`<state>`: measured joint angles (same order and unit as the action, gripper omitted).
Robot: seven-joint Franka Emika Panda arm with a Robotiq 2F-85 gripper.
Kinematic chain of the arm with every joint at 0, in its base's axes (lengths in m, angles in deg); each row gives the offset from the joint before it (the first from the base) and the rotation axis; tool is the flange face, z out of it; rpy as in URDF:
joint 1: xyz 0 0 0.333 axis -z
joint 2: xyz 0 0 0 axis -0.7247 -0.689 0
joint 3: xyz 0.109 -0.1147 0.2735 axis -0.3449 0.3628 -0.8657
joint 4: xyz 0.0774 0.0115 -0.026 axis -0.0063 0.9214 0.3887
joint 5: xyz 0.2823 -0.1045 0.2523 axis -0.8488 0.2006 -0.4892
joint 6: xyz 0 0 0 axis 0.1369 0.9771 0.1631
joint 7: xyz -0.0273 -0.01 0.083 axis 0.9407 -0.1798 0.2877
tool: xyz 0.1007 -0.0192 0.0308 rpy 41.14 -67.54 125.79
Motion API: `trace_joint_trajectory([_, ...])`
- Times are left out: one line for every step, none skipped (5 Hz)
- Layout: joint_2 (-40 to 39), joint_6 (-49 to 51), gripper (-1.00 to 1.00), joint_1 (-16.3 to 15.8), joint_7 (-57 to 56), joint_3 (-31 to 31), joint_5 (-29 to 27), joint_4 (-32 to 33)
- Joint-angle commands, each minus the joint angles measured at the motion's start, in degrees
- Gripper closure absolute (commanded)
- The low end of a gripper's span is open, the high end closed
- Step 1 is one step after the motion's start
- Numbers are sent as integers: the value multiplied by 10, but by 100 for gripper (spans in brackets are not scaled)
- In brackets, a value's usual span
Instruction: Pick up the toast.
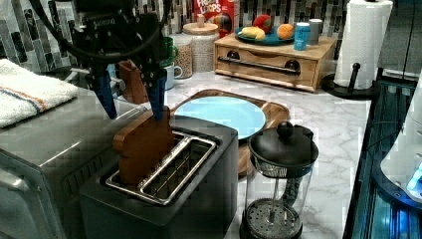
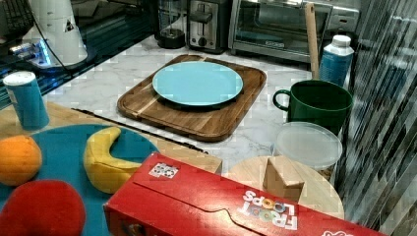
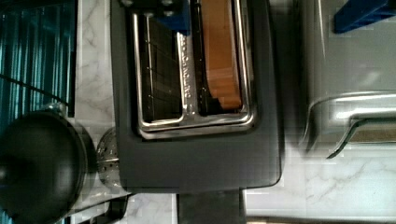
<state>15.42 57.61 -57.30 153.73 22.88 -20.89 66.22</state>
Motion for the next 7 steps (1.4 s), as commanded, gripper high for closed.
trace_joint_trajectory([17, -19, 100, -64, 69, -51, -10, -3])
trace_joint_trajectory([26, -42, 100, -67, 61, -52, 6, 28])
trace_joint_trajectory([27, -57, 100, -64, 53, -52, 11, 49])
trace_joint_trajectory([22, -73, 100, -59, 43, -50, 16, 64])
trace_joint_trajectory([22, -85, 100, -51, 30, -56, 21, 76])
trace_joint_trajectory([29, -68, 100, -51, 29, -57, 30, 70])
trace_joint_trajectory([53, -38, 100, -41, 21, -59, 7, 43])
